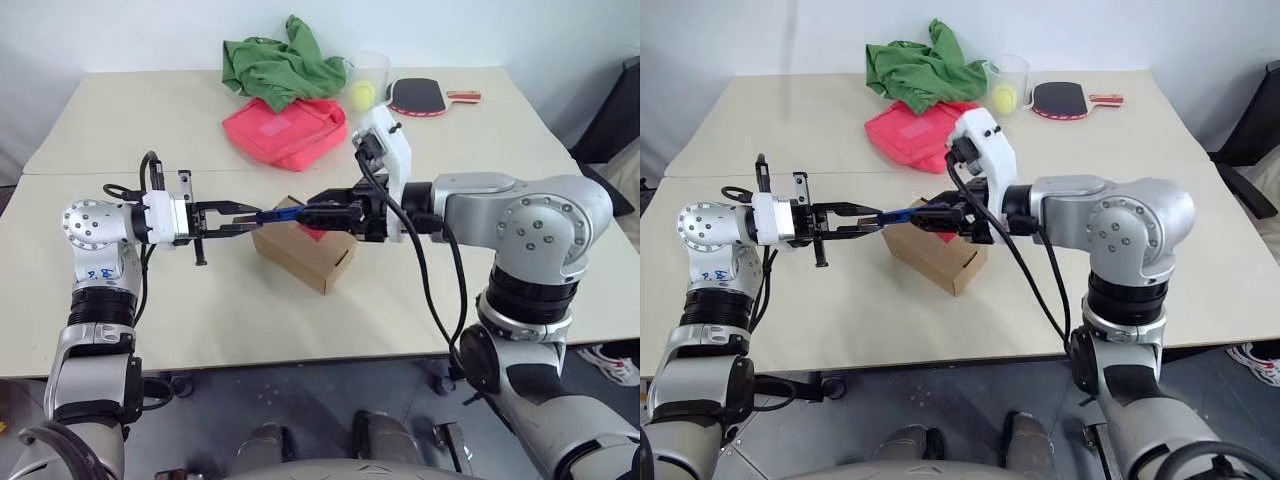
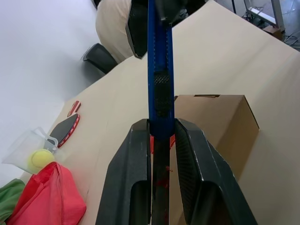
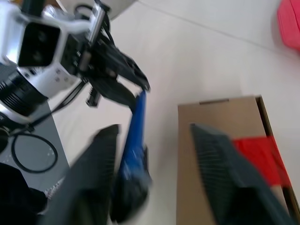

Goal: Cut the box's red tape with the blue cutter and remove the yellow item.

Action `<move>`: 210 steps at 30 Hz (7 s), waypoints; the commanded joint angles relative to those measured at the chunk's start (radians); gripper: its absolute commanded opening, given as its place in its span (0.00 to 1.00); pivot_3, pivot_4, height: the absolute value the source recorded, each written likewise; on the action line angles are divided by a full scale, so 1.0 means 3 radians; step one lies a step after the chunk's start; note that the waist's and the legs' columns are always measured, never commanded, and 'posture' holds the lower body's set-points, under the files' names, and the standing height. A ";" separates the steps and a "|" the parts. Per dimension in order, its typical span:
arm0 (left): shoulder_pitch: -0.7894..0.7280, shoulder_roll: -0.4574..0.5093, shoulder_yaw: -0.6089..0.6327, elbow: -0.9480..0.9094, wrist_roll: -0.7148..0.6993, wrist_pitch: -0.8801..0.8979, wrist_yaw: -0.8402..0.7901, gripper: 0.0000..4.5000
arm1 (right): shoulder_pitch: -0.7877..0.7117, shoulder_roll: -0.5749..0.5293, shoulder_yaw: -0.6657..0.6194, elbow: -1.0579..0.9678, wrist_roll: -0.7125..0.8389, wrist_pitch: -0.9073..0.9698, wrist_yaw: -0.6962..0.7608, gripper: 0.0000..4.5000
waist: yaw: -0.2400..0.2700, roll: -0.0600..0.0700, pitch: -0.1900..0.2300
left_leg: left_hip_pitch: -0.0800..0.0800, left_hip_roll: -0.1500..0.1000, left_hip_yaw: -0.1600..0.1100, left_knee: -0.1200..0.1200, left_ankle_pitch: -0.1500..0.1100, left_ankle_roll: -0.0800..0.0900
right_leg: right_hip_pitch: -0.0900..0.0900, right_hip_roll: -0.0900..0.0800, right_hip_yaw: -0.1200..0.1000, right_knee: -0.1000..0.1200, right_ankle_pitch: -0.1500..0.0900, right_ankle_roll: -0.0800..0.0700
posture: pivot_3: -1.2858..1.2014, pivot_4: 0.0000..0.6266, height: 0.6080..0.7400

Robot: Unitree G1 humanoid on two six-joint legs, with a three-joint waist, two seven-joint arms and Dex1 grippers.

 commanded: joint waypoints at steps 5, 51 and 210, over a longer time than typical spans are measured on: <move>0.0068 0.0047 0.0033 -0.0127 -0.0035 0.0002 0.0022 0.08 | -0.0078 0.0046 -0.0105 -0.0025 0.0095 -0.0073 -0.0028 0.04 | 0.0000 0.0000 0.0000 | -0.0001 0.0000 0.0000 0.0000 0.0000 0.0000 | 0.0000 0.0000 0.0000 -0.0001 0.0000 0.0000 | 0.52 0.24 1.00; -0.0039 0.0306 0.0232 -0.0145 0.0368 0.1505 0.1559 1.00 | 0.0005 -0.0530 -0.0190 -0.0114 0.0180 -0.0310 -0.0207 0.04 | 0.0008 -0.0001 0.0001 | -0.0003 0.0001 0.0003 -0.0005 0.0000 0.0000 | -0.0006 0.0001 0.0002 -0.0002 0.0001 0.0001 | 0.52 0.24 1.00; -0.0671 -0.0168 -0.1055 0.0172 0.1247 0.2612 0.0784 0.00 | 0.0647 -0.2253 0.0034 0.0394 -0.1220 -0.1584 0.1376 0.04 | 0.0104 -0.0004 0.0002 | -0.0003 0.0001 0.0005 0.0030 -0.0001 0.0003 | 0.0006 -0.0001 0.0003 0.0009 0.0001 0.0001 | 0.52 0.24 1.00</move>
